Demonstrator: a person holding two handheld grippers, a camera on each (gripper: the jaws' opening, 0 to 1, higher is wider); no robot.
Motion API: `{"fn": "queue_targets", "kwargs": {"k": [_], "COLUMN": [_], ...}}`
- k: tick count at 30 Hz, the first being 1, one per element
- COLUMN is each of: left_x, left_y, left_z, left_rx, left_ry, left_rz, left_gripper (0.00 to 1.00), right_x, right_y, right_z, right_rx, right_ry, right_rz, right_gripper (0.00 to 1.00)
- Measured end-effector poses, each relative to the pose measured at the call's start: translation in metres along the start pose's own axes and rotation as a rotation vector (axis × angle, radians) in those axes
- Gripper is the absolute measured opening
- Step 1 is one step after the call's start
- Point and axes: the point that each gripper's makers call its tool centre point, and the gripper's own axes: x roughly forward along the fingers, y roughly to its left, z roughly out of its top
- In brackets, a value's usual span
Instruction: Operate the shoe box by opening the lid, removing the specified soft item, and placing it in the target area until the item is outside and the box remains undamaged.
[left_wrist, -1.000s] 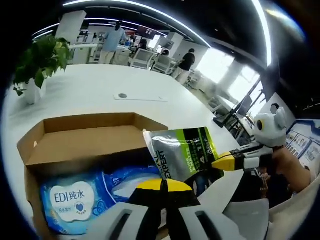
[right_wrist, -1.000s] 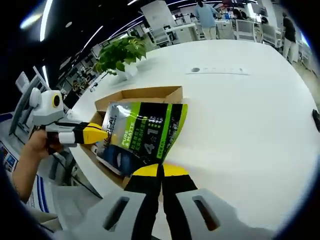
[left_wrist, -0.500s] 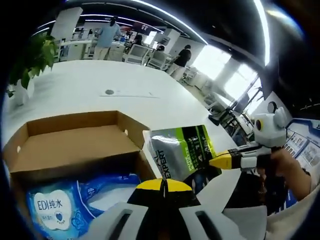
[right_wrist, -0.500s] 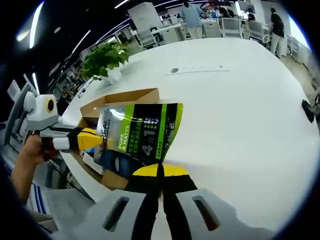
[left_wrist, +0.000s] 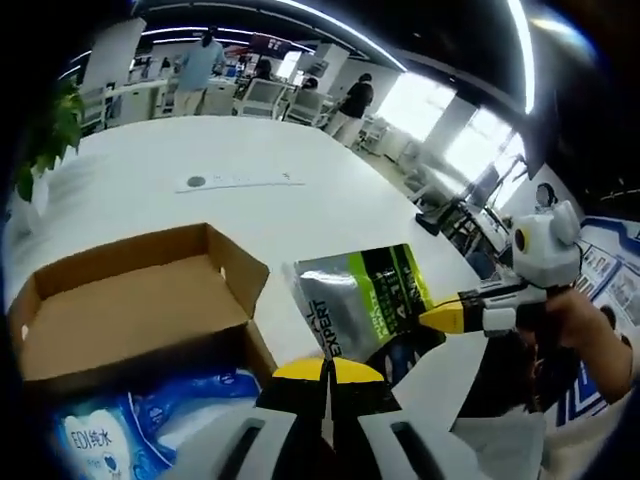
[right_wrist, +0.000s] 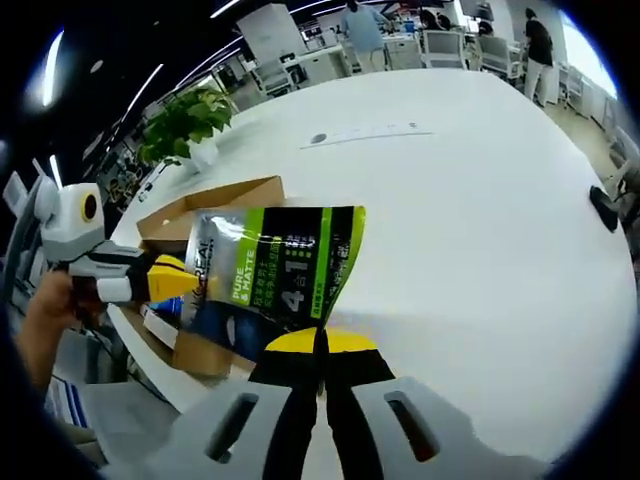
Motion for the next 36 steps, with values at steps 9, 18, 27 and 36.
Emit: {"fn": "queue_targets", "kwargs": {"k": [9, 18, 27, 36], "left_x": [0.024, 0.041, 0.055, 0.072], "left_y": [0.000, 0.003, 0.008, 0.011], "left_z": [-0.003, -0.006, -0.013, -0.020], "left_rx": [0.069, 0.120, 0.253, 0.366], "left_ry": [0.084, 0.161, 0.253, 0.329], "left_rz": [0.012, 0.018, 0.056, 0.081], "left_gripper": [0.00, 0.00, 0.00, 0.01], "right_x": [0.010, 0.023, 0.039, 0.050], "right_y": [-0.020, -0.033, -0.043, -0.055], "right_z": [-0.001, -0.003, -0.006, -0.013], "right_rx": [-0.017, -0.013, -0.039, -0.026], "right_ry": [0.016, 0.012, 0.017, 0.017], "right_rz": [-0.041, -0.072, -0.092, -0.112], "right_gripper": [0.00, 0.00, 0.00, 0.00]}}
